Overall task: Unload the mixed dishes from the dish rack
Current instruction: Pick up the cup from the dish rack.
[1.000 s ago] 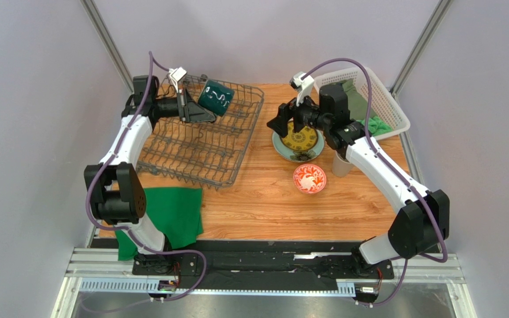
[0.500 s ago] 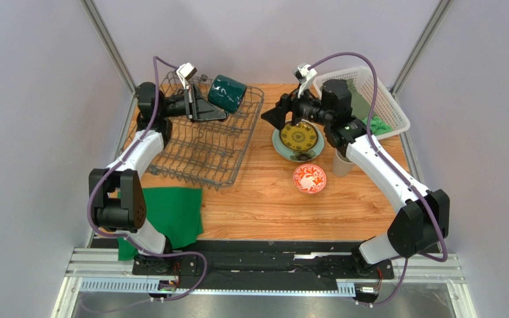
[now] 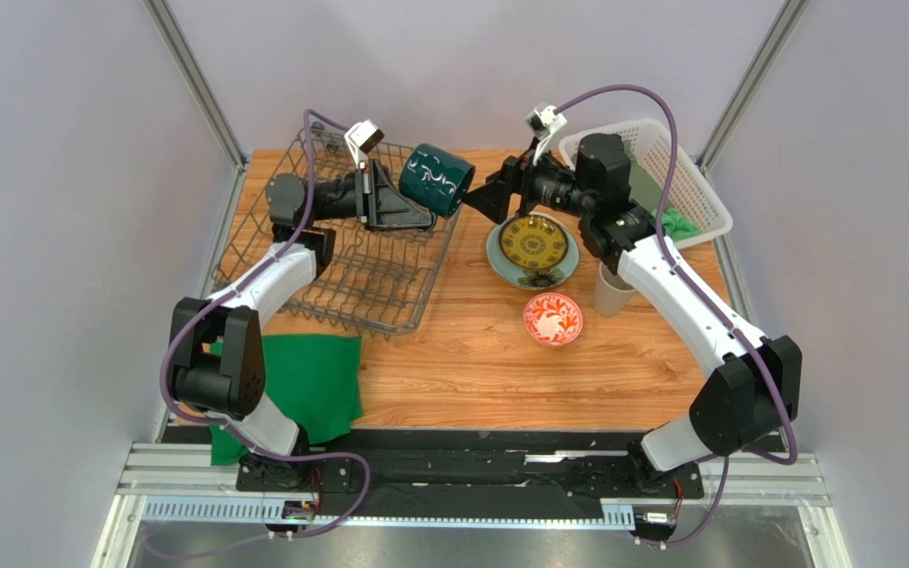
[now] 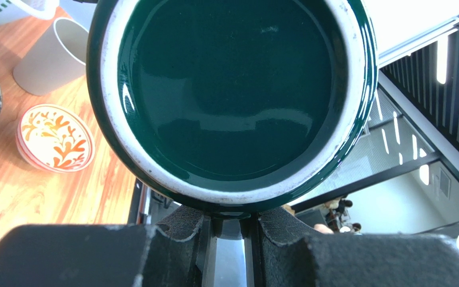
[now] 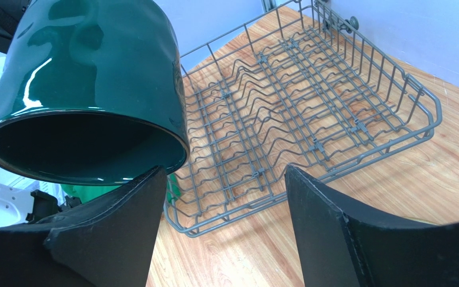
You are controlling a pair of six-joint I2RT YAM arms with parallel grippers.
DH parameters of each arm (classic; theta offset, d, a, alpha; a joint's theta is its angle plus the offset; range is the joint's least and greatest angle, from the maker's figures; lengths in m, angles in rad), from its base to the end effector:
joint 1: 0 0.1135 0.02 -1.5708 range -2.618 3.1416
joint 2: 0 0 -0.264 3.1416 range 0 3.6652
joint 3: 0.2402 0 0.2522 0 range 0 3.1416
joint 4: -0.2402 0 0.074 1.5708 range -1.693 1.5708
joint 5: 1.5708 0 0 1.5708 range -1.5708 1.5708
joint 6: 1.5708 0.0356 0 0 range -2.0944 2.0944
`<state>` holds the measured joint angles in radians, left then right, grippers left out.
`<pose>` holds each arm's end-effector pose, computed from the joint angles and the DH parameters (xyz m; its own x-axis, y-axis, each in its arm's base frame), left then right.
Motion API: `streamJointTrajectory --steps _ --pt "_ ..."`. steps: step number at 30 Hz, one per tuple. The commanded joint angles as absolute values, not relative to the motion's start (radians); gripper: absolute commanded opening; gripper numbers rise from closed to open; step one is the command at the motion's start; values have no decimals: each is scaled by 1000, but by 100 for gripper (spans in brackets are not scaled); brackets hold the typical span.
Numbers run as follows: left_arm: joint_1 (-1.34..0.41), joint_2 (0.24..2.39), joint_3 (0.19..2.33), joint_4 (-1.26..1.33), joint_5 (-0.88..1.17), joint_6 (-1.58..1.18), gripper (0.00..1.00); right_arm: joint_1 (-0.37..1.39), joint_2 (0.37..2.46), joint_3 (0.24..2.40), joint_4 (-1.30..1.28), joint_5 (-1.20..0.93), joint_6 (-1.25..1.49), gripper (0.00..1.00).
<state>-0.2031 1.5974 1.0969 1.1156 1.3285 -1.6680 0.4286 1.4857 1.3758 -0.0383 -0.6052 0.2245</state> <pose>0.3242 -0.1021 0.3601 -0.8759 -0.0634 -0.4783 0.4825 -0.1231 -0.8672 0.3097 0.1638 0.3941 -0.3210 0.0546 -0.9455 -0.8023 0.5149 0.3021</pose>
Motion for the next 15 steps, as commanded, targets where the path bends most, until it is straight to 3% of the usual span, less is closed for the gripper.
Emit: streamJointTrajectory --steps 1,15 --pt "-215 1589 1094 1246 1261 -1683 0 426 1473 1413 31 -633 264 75" --pt "-279 1634 1091 1287 1212 -1681 0 425 1474 1419 64 -670 321 68"
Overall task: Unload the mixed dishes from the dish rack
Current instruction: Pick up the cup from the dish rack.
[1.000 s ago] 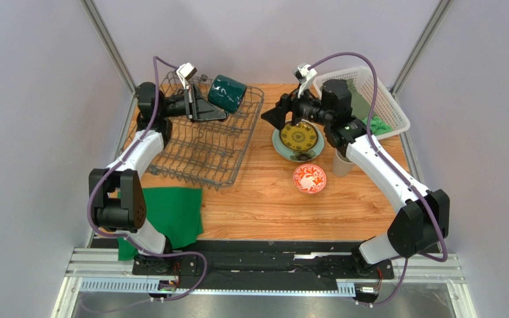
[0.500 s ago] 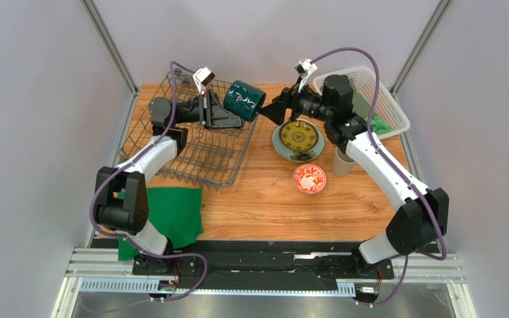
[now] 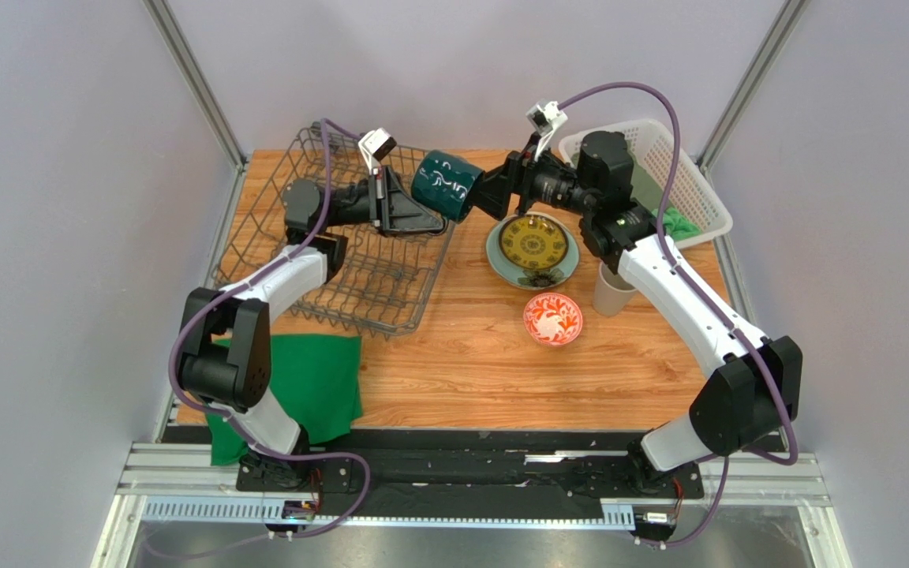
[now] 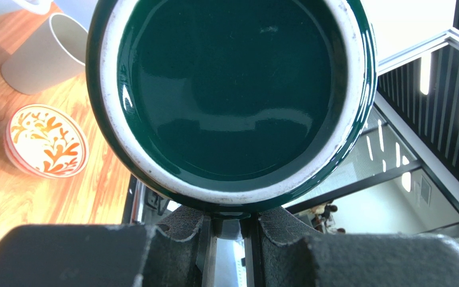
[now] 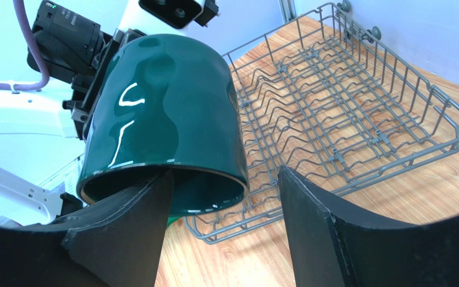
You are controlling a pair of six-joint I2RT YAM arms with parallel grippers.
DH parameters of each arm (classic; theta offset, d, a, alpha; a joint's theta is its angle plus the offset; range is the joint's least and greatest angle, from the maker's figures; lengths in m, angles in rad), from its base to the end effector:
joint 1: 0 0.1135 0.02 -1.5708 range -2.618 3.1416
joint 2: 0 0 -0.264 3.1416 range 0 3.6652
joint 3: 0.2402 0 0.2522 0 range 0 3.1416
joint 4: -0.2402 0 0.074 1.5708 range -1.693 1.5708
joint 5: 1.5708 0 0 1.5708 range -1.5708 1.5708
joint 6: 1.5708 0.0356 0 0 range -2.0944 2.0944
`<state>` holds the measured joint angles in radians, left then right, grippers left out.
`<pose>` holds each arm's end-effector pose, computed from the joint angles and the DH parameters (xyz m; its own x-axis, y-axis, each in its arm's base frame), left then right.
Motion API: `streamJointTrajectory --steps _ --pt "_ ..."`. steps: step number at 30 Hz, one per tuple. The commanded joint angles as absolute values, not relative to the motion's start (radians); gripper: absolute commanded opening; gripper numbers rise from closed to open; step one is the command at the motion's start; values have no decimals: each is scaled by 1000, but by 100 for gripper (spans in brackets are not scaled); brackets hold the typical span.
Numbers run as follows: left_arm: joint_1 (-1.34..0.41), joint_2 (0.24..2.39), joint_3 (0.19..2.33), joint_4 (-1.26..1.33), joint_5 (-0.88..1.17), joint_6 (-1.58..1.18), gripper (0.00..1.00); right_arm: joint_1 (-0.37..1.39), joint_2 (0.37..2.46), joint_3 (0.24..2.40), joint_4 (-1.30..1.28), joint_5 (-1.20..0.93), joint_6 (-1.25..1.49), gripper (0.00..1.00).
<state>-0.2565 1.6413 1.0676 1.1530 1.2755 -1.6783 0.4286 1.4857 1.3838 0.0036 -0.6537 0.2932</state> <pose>0.3275 -0.1211 0.3405 -0.9002 -0.0630 -0.4309 0.4355 -0.1465 -0.8882 0.3085 0.1648 0.4013 -0.3399 0.0969 -0.9355 -0.8170 0.4622 0.3448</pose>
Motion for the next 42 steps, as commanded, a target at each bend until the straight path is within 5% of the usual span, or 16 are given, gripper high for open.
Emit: streamJointTrajectory --steps 1,8,11,12,14,20,27,36,42 --pt "-284 1638 1094 1295 1212 -1686 0 425 1476 1420 67 -673 324 67" --pt "-316 1661 1097 1353 1193 -1724 0 425 1500 1433 78 -703 342 55" --pt "-319 1669 1098 1365 1193 -1736 0 425 1505 1434 83 -721 342 28" --pt "-319 1674 1098 1370 1193 -1740 0 425 1506 1433 84 -722 342 11" --pt "-321 1680 1097 1385 1193 -1750 0 425 1508 1430 84 -724 341 0" --pt "-321 1704 1103 1419 1196 -1784 6 425 1508 1420 86 -727 333 0" --pt "-321 1726 1114 1430 1216 -1787 54 425 1485 1405 81 -723 313 0" --pt "-316 1741 1117 1453 1239 -1776 89 414 1456 1405 71 -719 304 0" --pt "-264 1724 1104 1456 1258 -1747 91 399 1431 1379 67 -692 281 0"
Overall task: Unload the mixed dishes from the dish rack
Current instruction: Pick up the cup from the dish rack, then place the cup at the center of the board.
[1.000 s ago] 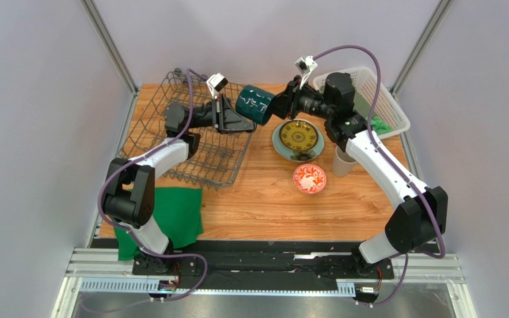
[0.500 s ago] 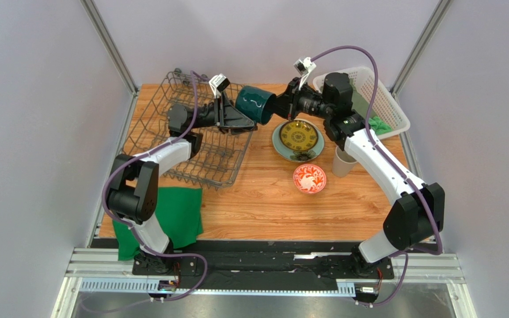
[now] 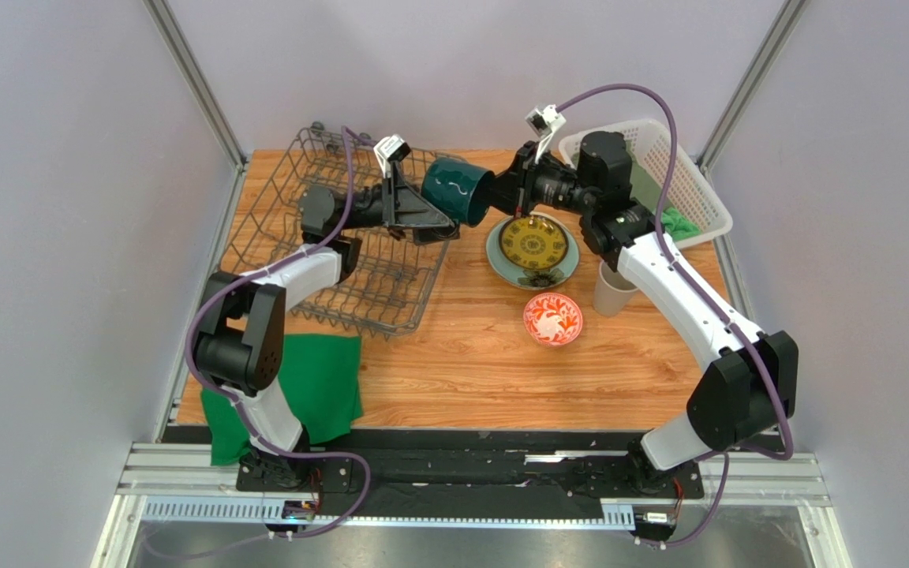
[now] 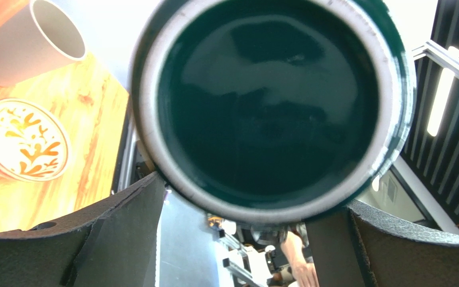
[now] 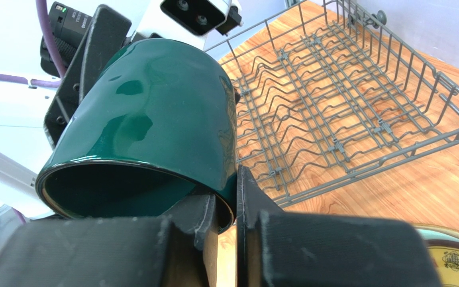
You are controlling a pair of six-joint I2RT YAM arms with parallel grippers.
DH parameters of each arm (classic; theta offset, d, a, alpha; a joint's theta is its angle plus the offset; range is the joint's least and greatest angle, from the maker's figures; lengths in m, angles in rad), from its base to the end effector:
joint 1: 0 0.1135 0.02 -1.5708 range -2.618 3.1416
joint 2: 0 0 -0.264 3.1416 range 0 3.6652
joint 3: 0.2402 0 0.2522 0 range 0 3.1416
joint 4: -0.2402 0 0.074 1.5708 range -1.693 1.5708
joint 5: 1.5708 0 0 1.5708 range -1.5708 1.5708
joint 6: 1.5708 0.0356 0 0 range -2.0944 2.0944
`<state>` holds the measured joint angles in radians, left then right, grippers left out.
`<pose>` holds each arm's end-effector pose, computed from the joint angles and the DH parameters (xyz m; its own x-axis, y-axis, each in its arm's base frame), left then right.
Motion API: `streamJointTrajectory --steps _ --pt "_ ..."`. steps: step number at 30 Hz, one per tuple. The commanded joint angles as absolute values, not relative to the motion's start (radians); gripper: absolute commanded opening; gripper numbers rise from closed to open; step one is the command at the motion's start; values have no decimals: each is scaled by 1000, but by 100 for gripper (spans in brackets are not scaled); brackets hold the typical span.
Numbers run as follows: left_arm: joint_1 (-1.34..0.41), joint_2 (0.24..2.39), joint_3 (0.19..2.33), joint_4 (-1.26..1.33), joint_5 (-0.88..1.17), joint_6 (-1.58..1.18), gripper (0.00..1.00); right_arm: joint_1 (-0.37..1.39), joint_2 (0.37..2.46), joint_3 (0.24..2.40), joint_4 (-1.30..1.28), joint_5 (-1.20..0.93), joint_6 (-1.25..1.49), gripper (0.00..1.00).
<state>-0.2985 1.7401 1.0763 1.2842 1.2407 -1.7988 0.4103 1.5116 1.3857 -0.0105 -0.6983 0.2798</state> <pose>0.3380 -0.1392 0.3198 -0.9351 -0.0426 -0.3518 0.3534 -0.1854 -0.9169 0.3166 0.1627 0.3920 -0.3655 0.0717 -0.9280 -0.8206 0.4459 0.3576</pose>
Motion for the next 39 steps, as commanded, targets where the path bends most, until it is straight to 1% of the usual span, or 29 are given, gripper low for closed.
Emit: streamJointTrajectory --steps 1,4,11,14,15,17,18,19,20,21,22,26,29,39 --pt "-241 1717 1101 1456 1264 -1744 91 396 1430 1376 66 -687 273 0" --pt "-194 1698 1085 1456 1290 -1721 92 388 1420 1376 25 -646 241 0" --pt "-63 1649 1039 1390 1376 -1612 92 382 1427 1439 -239 -545 43 0" --pt "-6 1618 1029 1183 1405 -1436 92 380 1445 1479 -352 -500 -46 0" --pt "17 1606 1034 972 1408 -1261 92 382 1451 1486 -376 -482 -73 0" --pt "47 1556 1080 664 1396 -1015 92 382 1468 1511 -444 -460 -95 0" --pt "54 1516 1124 130 1366 -596 92 382 1476 1523 -468 -445 -106 0" --pt "48 1508 1263 -173 1227 -343 93 382 1497 1535 -495 -434 -123 0" --pt "37 1505 1308 -342 1173 -175 93 382 1506 1566 -553 -423 -130 0" --pt "37 1488 1321 -415 1145 -75 93 383 1515 1584 -584 -405 -143 0" --pt "40 1479 1310 -408 1109 -75 93 385 1531 1595 -613 -393 -158 0" --pt "40 1468 1359 -526 976 61 93 405 1591 1644 -742 -344 -190 0" --pt "37 1462 1381 -577 865 109 92 433 1623 1667 -802 -308 -209 0" --pt "29 1427 1347 -572 543 183 90 558 1712 1706 -893 -172 -236 0"
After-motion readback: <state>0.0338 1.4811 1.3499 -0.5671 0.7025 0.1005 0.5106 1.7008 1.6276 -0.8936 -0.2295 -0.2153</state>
